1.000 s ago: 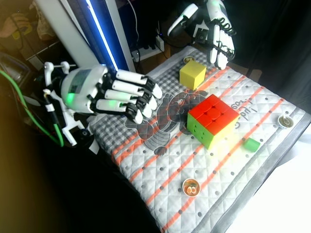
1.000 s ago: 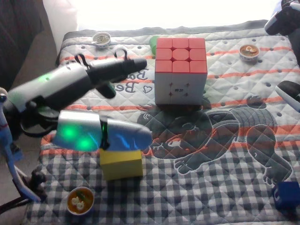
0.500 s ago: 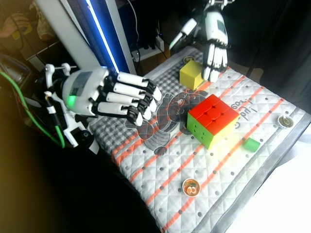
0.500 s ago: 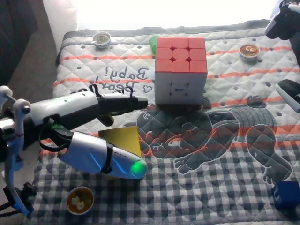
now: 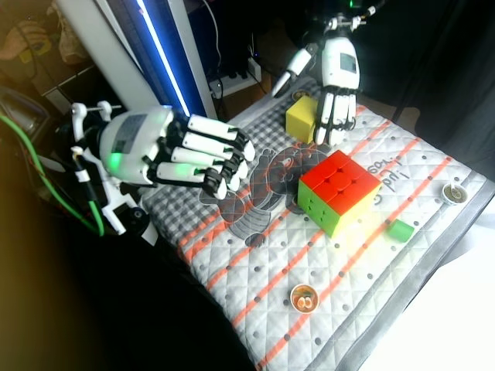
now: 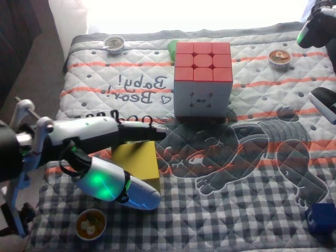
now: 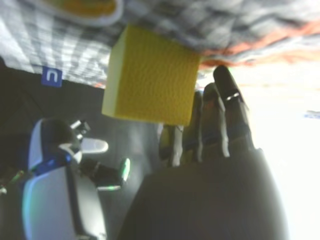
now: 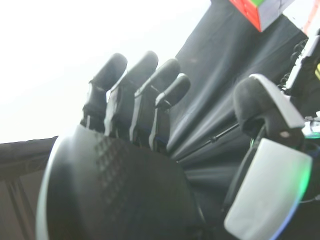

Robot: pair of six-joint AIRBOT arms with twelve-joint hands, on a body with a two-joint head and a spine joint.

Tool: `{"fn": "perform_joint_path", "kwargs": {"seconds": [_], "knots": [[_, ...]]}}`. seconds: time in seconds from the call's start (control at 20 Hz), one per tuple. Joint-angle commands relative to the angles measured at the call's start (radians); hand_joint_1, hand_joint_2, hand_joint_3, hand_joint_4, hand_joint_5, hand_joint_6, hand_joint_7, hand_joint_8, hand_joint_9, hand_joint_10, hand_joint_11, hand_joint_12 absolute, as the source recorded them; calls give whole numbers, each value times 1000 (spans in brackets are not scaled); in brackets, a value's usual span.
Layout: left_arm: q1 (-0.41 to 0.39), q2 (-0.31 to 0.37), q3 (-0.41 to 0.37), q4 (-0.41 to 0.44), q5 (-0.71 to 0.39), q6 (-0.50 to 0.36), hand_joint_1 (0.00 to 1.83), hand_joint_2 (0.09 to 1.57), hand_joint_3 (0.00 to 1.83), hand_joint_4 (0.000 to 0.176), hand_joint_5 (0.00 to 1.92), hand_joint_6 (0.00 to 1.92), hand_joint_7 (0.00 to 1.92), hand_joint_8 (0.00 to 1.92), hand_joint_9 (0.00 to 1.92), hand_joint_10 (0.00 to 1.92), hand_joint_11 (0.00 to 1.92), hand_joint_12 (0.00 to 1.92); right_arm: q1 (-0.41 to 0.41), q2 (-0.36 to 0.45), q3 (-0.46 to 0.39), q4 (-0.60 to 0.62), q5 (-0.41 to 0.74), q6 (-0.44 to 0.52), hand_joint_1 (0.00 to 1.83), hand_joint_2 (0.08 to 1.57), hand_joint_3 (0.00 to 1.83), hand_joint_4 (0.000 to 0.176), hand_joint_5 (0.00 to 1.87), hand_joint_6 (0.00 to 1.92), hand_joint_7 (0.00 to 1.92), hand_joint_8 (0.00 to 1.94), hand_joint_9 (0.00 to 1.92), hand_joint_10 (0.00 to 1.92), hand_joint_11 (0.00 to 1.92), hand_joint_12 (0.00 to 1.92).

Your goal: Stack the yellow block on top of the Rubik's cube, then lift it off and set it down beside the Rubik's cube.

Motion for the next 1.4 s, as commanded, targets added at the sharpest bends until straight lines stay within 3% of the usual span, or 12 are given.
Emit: {"fn": "perform_joint_path", "kwargs": {"seconds": [0.0,0.05,0.15,0.2,0.3,0.55,0.8,0.95,1.05,1.1,1.2,1.35], "knots": [[-7,-12,4,18,45,-4,799,958,18,60,301,17,209,13,176,19,0,1060,13,1,3,-13,123,7,1168,704,704,0,445,1208,533,1203,340,1451,0,1886],[-7,-15,7,18,45,-4,900,1023,21,6,457,49,296,28,237,38,0,1197,13,1,3,-14,123,10,1180,729,676,0,455,1213,544,1195,346,1443,0,1897],[-6,-16,11,18,67,-6,992,1136,5,0,757,69,477,19,358,64,0,1368,13,1,3,-14,123,15,1198,757,656,0,456,1217,536,1208,330,1469,0,1919],[-5,-16,11,18,89,-7,1081,1184,0,0,814,973,588,24,433,88,0,1524,13,1,3,-13,123,17,1207,764,633,0,470,1182,541,1205,340,1455,11,1902],[-3,-13,15,-12,143,-8,1093,1220,3,0,778,1280,662,27,433,88,0,1275,13,1,3,-13,124,18,1215,781,606,0,493,1186,564,1209,366,1463,26,1891],[-2,24,-7,-85,341,-8,1040,1239,0,0,753,1337,696,25,226,844,0,1549,12,1,3,-12,124,19,1121,1103,235,0,689,1354,576,1280,410,1528,99,1921],[-15,69,-37,-34,494,-105,1020,1224,0,0,778,1307,710,42,185,992,0,1560,10,1,4,-9,124,19,1205,1136,0,0,520,1253,591,1235,407,1506,47,1921],[-45,85,-38,5,579,-162,945,1232,0,111,757,1341,718,60,242,703,0,1317,9,1,5,-7,124,19,1271,1117,0,0,395,1218,509,1245,393,1453,132,1872],[-89,82,-27,18,587,-162,938,1232,0,124,755,1340,734,67,351,573,0,1353,9,1,6,-7,124,19,1234,1128,0,0,383,1222,498,1247,381,1453,89,1895],[-121,72,-14,18,583,-160,951,1222,1,113,774,1317,744,60,400,505,0,1401,9,0,7,-7,124,19,1233,1129,0,0,389,1219,496,1247,368,1454,61,1902],[-179,39,28,18,555,-159,1044,1193,0,0,831,1236,774,54,426,606,10,1631,9,-4,11,-7,123,19,1254,1129,0,0,414,1243,512,1285,350,1521,14,1920],[-276,-28,104,18,461,-153,1108,1207,1,0,801,1275,773,75,240,1010,0,1807,9,-10,17,-7,123,20,1232,1181,0,0,438,1276,549,1272,377,1534,28,1921]]}}
